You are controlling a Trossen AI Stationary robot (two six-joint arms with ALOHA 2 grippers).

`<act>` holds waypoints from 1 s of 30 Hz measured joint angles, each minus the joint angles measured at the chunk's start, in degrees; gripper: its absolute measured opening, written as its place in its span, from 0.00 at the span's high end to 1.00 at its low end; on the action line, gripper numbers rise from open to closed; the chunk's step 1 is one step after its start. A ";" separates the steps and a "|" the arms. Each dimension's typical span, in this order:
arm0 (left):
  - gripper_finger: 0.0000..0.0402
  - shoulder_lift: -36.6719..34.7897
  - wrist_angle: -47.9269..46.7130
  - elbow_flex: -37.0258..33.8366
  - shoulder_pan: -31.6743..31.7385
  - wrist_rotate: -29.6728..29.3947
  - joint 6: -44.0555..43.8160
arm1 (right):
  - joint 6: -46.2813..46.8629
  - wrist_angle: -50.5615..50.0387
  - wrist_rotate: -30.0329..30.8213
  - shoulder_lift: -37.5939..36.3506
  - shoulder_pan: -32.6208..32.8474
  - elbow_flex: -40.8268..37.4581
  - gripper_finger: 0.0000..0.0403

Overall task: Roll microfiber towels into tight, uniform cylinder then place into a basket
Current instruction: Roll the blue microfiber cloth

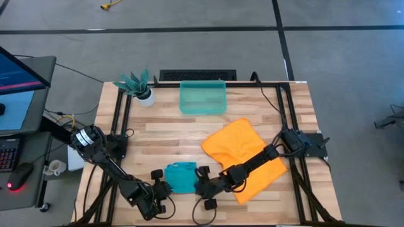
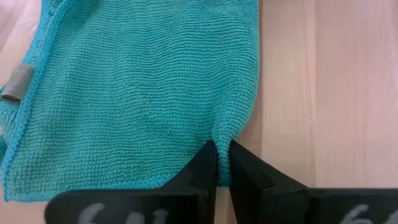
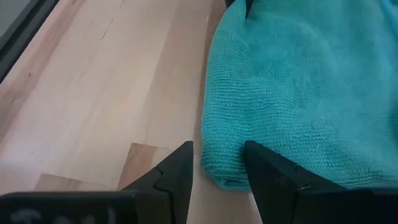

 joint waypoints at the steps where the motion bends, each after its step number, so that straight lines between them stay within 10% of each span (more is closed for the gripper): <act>1: 0.95 0.00 0.01 0.00 0.00 0.00 -0.02 | 0.48 -0.19 -0.26 0.00 -0.23 0.00 0.58; 15: 0.95 -0.02 0.09 0.00 0.00 -0.13 0.02 | 4.05 -3.75 -1.13 -0.24 -2.21 0.11 0.60; 30: 0.95 -0.14 -0.39 0.06 0.84 0.65 -3.78 | 10.57 -3.76 -3.93 -0.24 -1.64 0.11 0.95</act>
